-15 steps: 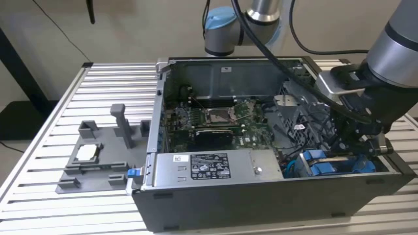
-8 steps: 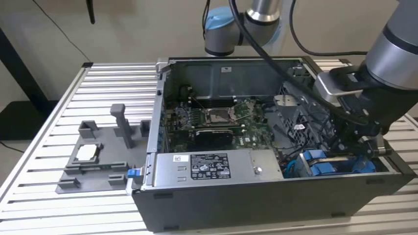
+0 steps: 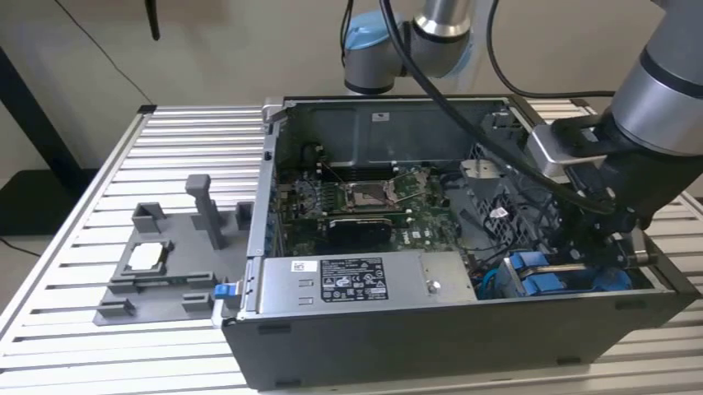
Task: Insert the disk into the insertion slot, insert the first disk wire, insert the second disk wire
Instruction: 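Insert the second disk wire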
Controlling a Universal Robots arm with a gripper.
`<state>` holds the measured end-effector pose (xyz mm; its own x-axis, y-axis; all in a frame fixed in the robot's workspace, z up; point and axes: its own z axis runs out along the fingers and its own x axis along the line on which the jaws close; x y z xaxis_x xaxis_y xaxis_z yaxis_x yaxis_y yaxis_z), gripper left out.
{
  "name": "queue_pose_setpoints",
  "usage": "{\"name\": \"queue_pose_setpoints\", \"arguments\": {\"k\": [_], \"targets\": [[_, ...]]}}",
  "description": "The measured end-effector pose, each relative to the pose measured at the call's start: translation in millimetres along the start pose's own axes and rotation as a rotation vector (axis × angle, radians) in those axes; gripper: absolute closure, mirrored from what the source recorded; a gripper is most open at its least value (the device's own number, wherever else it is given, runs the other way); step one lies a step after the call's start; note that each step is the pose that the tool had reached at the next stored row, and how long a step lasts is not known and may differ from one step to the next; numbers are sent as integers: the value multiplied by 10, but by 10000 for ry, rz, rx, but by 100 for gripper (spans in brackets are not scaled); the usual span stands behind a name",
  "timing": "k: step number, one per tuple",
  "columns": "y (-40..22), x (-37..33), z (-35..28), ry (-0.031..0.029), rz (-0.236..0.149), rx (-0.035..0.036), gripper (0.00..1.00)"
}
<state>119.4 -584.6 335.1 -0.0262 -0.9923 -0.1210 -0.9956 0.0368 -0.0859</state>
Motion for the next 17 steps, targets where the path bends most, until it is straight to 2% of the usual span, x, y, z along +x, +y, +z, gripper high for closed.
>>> {"name": "queue_pose_setpoints", "arguments": {"k": [1, 2, 7, 11, 17], "targets": [[-1, 0, 0, 12, 9, -16, 77], [-3, -1, -6, 38, 16, -41, 70], [-17, -15, -114, 72, 44, -141, 70], [-26, -26, -209, 73, 46, -146, 70], [-34, -38, -303, 73, 46, -146, 70]]}}
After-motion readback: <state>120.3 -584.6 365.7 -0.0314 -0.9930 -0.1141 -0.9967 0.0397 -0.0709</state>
